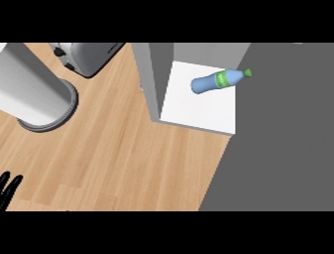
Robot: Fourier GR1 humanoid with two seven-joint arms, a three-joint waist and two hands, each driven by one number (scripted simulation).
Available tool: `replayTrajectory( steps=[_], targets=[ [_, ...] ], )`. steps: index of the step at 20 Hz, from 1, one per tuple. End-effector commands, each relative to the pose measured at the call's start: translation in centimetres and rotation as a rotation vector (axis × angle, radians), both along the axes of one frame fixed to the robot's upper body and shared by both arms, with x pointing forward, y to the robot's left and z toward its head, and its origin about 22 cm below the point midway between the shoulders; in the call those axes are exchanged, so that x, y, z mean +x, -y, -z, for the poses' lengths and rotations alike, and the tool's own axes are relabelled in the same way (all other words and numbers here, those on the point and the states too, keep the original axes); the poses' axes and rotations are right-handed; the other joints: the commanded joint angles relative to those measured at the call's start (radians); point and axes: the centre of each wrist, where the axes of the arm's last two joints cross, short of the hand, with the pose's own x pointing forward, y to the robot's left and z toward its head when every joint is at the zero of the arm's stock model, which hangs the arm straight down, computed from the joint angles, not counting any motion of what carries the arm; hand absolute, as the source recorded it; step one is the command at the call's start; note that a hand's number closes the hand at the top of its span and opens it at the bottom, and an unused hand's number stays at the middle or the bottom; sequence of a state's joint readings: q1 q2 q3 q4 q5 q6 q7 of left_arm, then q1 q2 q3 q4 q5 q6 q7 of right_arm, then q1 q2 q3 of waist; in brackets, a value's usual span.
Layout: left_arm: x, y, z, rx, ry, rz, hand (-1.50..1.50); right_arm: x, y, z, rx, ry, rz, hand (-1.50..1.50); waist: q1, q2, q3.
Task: Pick up the bottled water, place it into the cabinet and close the cabinet
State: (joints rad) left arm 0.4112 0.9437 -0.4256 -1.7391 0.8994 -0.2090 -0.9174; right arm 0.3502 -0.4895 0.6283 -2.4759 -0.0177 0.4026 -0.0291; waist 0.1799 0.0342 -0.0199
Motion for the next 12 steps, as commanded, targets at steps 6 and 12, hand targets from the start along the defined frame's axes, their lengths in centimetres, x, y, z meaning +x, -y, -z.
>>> replayTrajectory(
  steps=[6,12],
  targets=[
    [0.4,-1.0,-0.9,-0.005,0.021,0.023,-1.5,1.2,-2.3,2.1,0.05,-0.206,0.064,1.5,0.019,0.019,0.003],
    [1.0,-1.3,-1.4,-0.008,0.029,0.03,-1.5,3.2,-3.5,3.0,0.125,-0.317,0.027,1.5,0.028,0.025,0.006]
  ],
)
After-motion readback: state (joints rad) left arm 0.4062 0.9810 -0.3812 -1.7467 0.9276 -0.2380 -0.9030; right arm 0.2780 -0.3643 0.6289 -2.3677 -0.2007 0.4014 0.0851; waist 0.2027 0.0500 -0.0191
